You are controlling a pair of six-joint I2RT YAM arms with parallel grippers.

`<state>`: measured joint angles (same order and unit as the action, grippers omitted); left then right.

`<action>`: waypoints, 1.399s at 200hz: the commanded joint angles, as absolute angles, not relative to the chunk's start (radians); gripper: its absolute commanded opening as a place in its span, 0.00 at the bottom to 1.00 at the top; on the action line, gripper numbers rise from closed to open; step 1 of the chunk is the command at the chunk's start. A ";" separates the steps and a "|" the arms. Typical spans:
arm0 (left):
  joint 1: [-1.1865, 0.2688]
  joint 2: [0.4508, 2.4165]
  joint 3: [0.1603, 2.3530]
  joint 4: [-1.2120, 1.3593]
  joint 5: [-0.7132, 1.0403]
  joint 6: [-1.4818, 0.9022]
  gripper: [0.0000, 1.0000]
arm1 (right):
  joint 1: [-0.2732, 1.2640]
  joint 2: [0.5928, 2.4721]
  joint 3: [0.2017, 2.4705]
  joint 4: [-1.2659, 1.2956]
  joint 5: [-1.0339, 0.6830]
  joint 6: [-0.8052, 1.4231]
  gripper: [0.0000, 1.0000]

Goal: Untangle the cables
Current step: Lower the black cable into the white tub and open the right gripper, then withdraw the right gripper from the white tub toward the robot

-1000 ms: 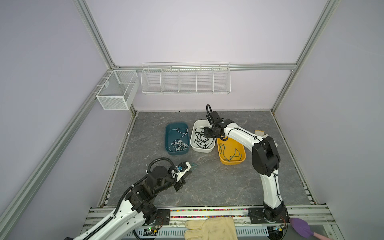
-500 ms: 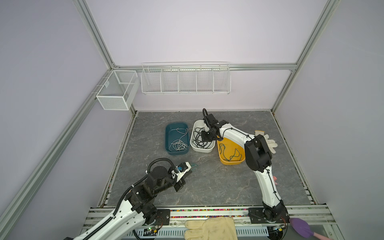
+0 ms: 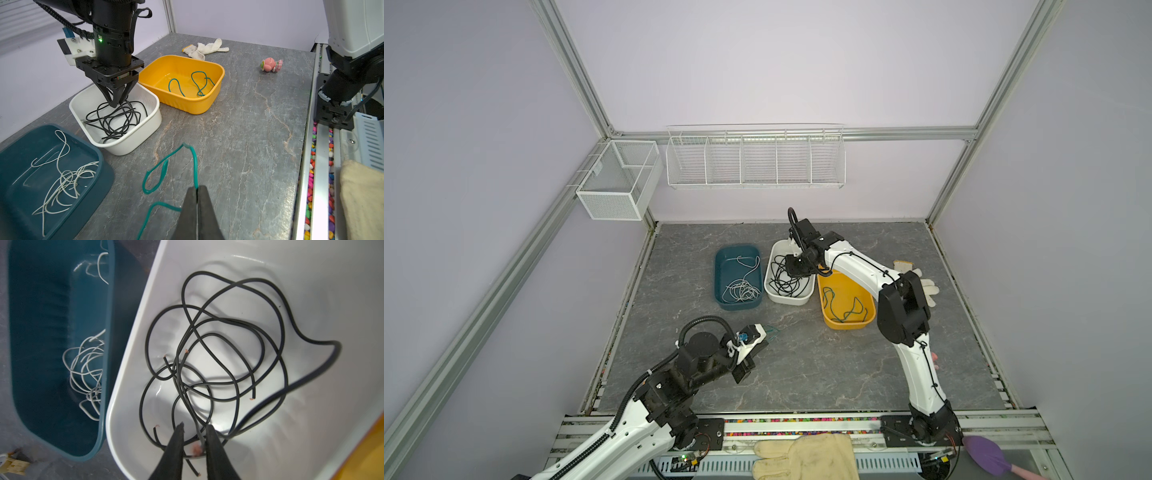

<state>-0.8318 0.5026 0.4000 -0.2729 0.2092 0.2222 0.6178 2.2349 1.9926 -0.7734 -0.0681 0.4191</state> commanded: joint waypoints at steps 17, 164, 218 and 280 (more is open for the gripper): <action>-0.838 0.494 0.387 -0.270 0.209 0.249 0.00 | 0.624 2.140 2.016 -0.829 -0.052 0.390 0.31; -0.847 0.499 0.387 -0.285 0.206 0.258 0.00 | 0.649 1.772 1.784 -0.882 -0.012 0.317 0.99; -0.874 0.500 0.390 -0.297 0.181 0.272 0.00 | 0.656 1.503 1.528 -0.872 -0.017 0.310 0.88; -0.876 0.520 0.420 -0.310 0.143 0.292 0.00 | 0.671 1.154 1.271 -0.950 0.043 0.324 0.88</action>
